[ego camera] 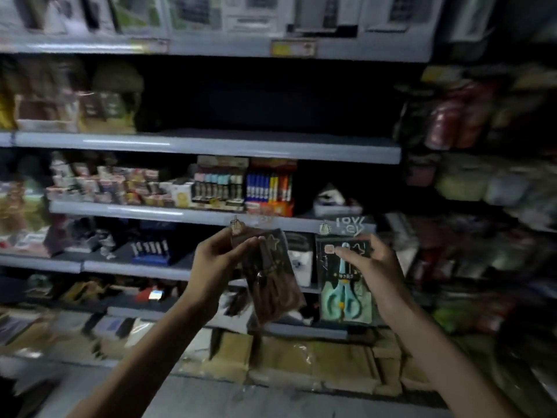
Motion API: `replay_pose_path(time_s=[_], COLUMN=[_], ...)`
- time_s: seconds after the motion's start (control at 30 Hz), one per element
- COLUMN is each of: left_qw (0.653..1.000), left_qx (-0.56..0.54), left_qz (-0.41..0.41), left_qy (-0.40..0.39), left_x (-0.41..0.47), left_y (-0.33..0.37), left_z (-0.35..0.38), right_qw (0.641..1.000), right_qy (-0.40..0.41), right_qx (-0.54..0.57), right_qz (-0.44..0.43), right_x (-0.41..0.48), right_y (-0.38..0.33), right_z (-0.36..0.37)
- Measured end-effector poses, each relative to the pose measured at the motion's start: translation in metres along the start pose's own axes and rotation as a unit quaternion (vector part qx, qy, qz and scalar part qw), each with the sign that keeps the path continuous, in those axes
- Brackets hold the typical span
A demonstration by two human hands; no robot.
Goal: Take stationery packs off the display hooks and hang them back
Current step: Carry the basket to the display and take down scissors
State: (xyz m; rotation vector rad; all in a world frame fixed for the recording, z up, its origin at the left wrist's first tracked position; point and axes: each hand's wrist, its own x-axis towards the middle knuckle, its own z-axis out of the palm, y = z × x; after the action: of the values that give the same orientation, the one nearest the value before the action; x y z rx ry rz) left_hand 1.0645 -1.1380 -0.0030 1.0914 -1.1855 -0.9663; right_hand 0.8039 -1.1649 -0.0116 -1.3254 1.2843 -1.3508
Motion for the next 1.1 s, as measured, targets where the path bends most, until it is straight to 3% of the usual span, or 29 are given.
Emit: replay_pose_path(time_s=[0.23,0.47,0.67,1.1], left_qw=[0.995,0.981,0.978,0.966], left_qx=[-0.027,-0.056,-0.079,-0.099], left_qz=[0.031,0.057,0.071,0.134], left_qy=[-0.092,-0.179,-0.181,-0.198], left_x=[0.046,0.087,0.130,0.242], left_y=[0.031,0.062,0.083,0.131], left_z=[0.109,0.196,0.262,0.381], right_qw=[0.993,0.977,0.962,0.952], right_qy=[0.098,0.158,0.212,0.205], right_qx=[0.014,-0.063,-0.090,-0.123], right_qz=[-0.060,-0.133,-0.145,-0.189], right_x=[0.027,0.052,0.106,0.233], right_y=[-0.025,-0.050,-0.070,-0.138], right_z=[-0.096,-0.175,-0.232,-0.314])
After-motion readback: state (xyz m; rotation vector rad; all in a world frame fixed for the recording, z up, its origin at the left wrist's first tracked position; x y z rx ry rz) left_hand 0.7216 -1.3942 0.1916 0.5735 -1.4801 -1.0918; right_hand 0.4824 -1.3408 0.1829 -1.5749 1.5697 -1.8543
